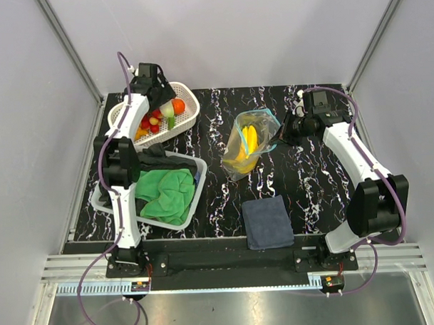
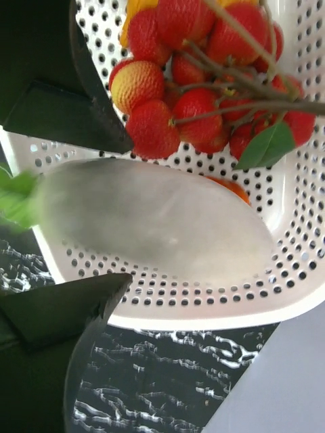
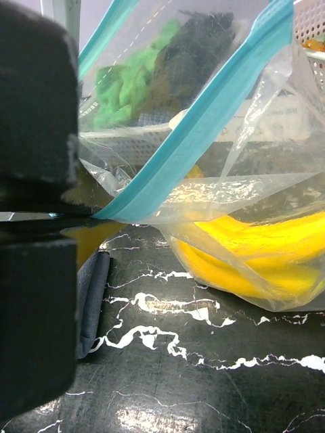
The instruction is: Open the zip-top bag and remove the fake food
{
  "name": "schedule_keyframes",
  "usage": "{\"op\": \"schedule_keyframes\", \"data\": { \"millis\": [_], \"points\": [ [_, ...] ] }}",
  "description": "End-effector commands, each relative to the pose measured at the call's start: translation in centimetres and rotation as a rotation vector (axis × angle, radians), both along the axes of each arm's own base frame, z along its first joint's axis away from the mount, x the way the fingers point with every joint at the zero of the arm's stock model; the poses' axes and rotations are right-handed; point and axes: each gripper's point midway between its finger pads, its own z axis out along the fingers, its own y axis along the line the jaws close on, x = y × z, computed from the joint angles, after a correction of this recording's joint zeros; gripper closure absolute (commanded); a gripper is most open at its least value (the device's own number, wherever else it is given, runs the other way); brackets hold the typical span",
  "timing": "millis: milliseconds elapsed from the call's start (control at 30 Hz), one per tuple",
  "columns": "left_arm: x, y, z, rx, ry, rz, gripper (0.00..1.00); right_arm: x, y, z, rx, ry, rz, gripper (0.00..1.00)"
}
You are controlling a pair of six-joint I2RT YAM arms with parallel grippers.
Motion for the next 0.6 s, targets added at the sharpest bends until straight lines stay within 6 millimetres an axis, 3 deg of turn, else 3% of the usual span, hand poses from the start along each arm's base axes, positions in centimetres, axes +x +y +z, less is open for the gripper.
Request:
{"op": "schedule_keyframes", "data": {
  "millis": [0,133,233,333,400,467,533,567],
  "points": [
    [0.4,1.6,4.4,0.099,-0.104,-0.013,0.20,-0.2,0.3,2.0,0.032,-0.064,0.024,1.00],
    [-1.1,1.1,5.6,0.128,-0.111,-0.068,0.13,-0.1,0.7,2.3,0.034,-0.076,0.042,1.00],
    [-2.9,-1.1,7.1,0.100,-0.129,-0.156,0.17,-0.3,1.3,2.7,0.018,-0.096,0.069,1.00],
    [-5.2,-6.9,9.3,0.015,-0.172,-0.369,0.23,-0.4,1.8,3.2,0.004,-0.113,0.086,1.00],
    [-8.4,-12.4,11.9,-0.106,-0.210,-0.573,0.32,-0.5,1.9,3.3,0.002,-0.116,0.091,1.00],
    [-11.4,-16.3,15.3,-0.151,-0.289,-0.708,0.37,-0.6,2.1,3.4,-0.001,-0.121,0.097,1.00],
    [-13.8,-18.8,16.6,-0.153,-0.344,-0.805,0.46,-0.6,2.2,3.6,-0.007,-0.127,0.101,1.00],
    [-15.6,-21.0,17.2,-0.154,-0.367,-0.865,0.50,-0.5,2.2,3.7,-0.006,-0.130,0.102,1.00]
  ]
}}
